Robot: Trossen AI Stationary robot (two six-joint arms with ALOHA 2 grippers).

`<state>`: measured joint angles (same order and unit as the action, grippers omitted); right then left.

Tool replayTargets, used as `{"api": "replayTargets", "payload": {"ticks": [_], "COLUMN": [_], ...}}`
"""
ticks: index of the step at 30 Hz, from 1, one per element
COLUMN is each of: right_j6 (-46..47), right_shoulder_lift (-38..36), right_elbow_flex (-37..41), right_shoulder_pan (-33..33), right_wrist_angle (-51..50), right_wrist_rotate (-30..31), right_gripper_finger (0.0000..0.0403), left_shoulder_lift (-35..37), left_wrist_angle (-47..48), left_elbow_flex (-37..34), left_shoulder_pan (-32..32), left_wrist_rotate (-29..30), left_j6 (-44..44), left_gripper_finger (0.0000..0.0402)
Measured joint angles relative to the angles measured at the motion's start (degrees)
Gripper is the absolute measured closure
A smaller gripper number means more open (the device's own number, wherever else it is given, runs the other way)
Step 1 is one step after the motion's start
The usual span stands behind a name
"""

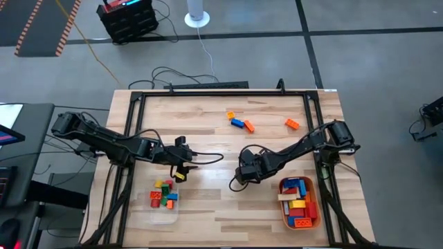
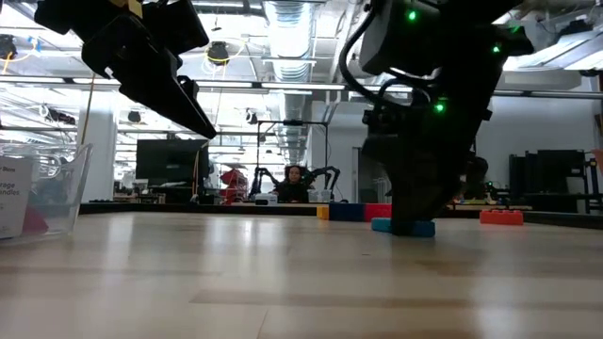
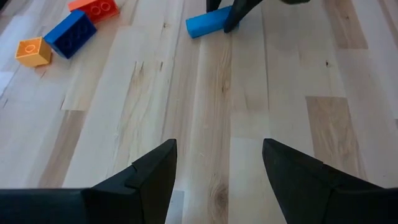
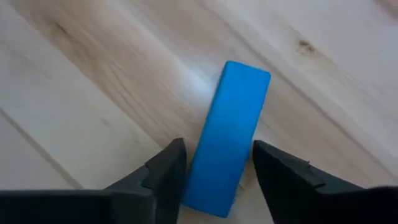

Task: Sort blocks by size
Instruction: Put the large blue block into the orange bin

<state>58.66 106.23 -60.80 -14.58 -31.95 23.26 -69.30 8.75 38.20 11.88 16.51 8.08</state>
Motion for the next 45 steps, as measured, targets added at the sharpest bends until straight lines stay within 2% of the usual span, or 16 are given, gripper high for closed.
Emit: {"api": "replayTargets", "payload": {"ticks": [8, 17, 19, 23, 26, 29, 35, 40, 45], "right_j6": [-4.35, -9.53, -12.34, -15.37, -10.84, -0.95, 19.46, 26.92, 27.05], "right_shoulder_lift": [0.37, -11.78, -15.68, -22.51, -26.76, -29.82, -29.67, -27.77, -28.89], "right_elbow_flex": [-0.22, 0.00, 0.00, -0.09, -0.09, -0.09, -0.07, -0.02, -0.10], "right_shoulder_pan": [0.47, -1.53, -3.40, -9.10, -14.66, -20.55, -30.05, -32.37, -30.52], "right_wrist_angle": [-0.56, -7.19, -9.15, -15.36, -22.43, -29.76, -40.03, -42.59, -42.52], "right_wrist_rotate": [-2.09, -3.27, -6.34, -18.50, -21.31, -21.45, -19.41, -19.65, -26.17], "right_gripper_finger": [0.0271, 0.0265, 0.0261, 0.0264, 0.0267, 0.0264, 0.0259, 0.0238, 0.0217], "left_shoulder_lift": [-0.02, -0.02, -0.02, -0.02, -0.02, -0.02, -0.02, -0.02, -0.02], "left_wrist_angle": [1.52, 1.32, 1.61, 2.05, 1.75, 0.97, 0.78, 0.81, 0.83], "left_elbow_flex": [0.04, 0.04, 0.04, 0.04, 0.04, 0.04, 0.04, 0.04, 0.04], "left_shoulder_pan": [0.00, 0.00, 0.00, 0.00, 0.00, 0.00, 0.00, 0.00, 0.00], "left_wrist_rotate": [0.13, 0.29, 0.29, 0.31, 0.31, 0.31, 0.33, 0.34, 0.35], "left_j6": [0.02, -0.68, -0.70, -0.70, -0.71, -0.35, -0.23, -0.26, -0.29], "left_gripper_finger": [0.0171, 0.0171, 0.0171, 0.0171, 0.0171, 0.0171, 0.0171, 0.0171, 0.0171]}}
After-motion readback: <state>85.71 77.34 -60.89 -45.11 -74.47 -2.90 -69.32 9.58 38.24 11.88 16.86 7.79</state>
